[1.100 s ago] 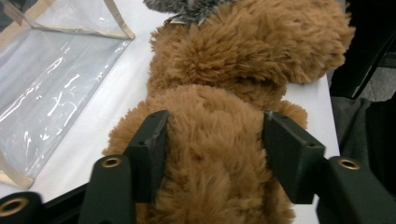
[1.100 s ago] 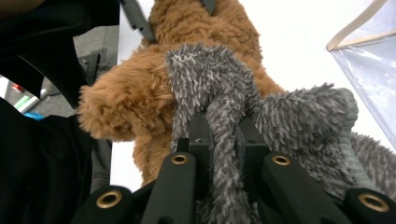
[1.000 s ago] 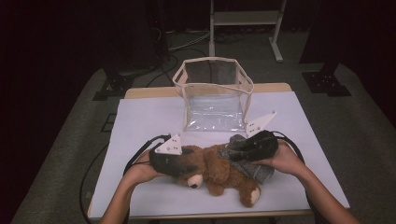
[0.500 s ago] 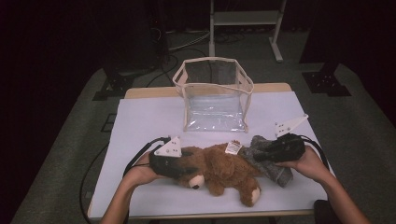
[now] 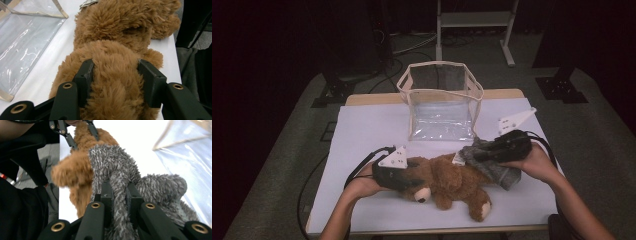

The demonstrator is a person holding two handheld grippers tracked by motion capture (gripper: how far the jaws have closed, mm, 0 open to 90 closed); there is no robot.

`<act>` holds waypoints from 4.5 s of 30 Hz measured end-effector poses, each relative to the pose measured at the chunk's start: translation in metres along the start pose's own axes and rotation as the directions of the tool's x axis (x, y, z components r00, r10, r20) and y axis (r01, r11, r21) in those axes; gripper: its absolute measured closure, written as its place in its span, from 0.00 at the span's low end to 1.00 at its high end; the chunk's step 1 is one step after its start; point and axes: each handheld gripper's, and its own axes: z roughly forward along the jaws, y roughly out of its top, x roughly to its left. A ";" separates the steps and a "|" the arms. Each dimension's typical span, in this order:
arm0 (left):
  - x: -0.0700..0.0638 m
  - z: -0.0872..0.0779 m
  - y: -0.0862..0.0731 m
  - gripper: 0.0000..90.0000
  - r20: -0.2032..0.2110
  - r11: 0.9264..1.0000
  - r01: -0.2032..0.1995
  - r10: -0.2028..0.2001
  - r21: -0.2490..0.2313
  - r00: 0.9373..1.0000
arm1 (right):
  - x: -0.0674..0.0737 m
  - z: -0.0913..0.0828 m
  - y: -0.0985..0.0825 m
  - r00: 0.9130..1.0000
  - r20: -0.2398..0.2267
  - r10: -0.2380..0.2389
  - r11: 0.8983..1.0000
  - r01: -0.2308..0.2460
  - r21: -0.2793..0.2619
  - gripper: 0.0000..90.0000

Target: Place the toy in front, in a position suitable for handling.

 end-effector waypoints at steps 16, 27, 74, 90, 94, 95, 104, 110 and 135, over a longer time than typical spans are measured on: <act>0.000 0.000 -0.001 0.54 0.001 1.000 -0.005 0.005 0.000 1.000 | 0.002 0.050 0.016 0.997 -0.061 -0.046 0.996 0.050 0.078 0.88; 0.000 0.000 0.000 0.54 0.007 1.000 0.001 -0.001 -0.006 1.000 | -0.010 0.005 -0.052 0.995 -0.015 0.102 0.995 -0.102 -0.013 0.88; 0.001 -0.008 -0.020 0.43 -0.022 0.996 0.082 -0.083 -0.047 0.996 | 0.009 0.056 0.006 0.994 -0.102 -0.025 0.998 0.030 0.046 0.88; -0.002 -0.001 -0.020 0.50 -0.014 0.996 0.038 -0.039 -0.086 0.999 | 0.021 0.105 0.080 0.976 -0.169 -0.134 0.977 0.159 0.140 0.88; 0.002 -0.006 -0.023 0.33 -0.042 0.990 0.097 -0.102 -0.099 0.994 | 0.014 0.114 0.055 0.982 -0.174 -0.079 0.986 0.103 0.131 0.88; 0.003 -0.007 -0.023 0.26 -0.055 0.989 0.116 -0.121 -0.090 0.991 | 0.013 0.111 0.050 0.983 -0.164 -0.082 0.987 0.102 0.122 0.88; -0.001 -0.001 -0.028 0.49 -0.048 0.991 0.090 -0.095 -0.095 0.994 | 0.021 0.089 0.049 0.986 -0.136 -0.100 0.990 0.113 0.089 0.88; 0.001 0.001 -0.028 0.52 -0.041 0.990 0.072 -0.077 -0.121 0.996 | 0.037 0.110 0.081 0.973 -0.153 -0.174 0.980 0.186 0.065 0.88; 0.001 0.002 -0.027 0.51 -0.038 0.989 0.063 -0.069 -0.137 0.997 | 0.035 0.115 0.084 0.977 -0.139 -0.165 0.981 0.177 0.084 0.88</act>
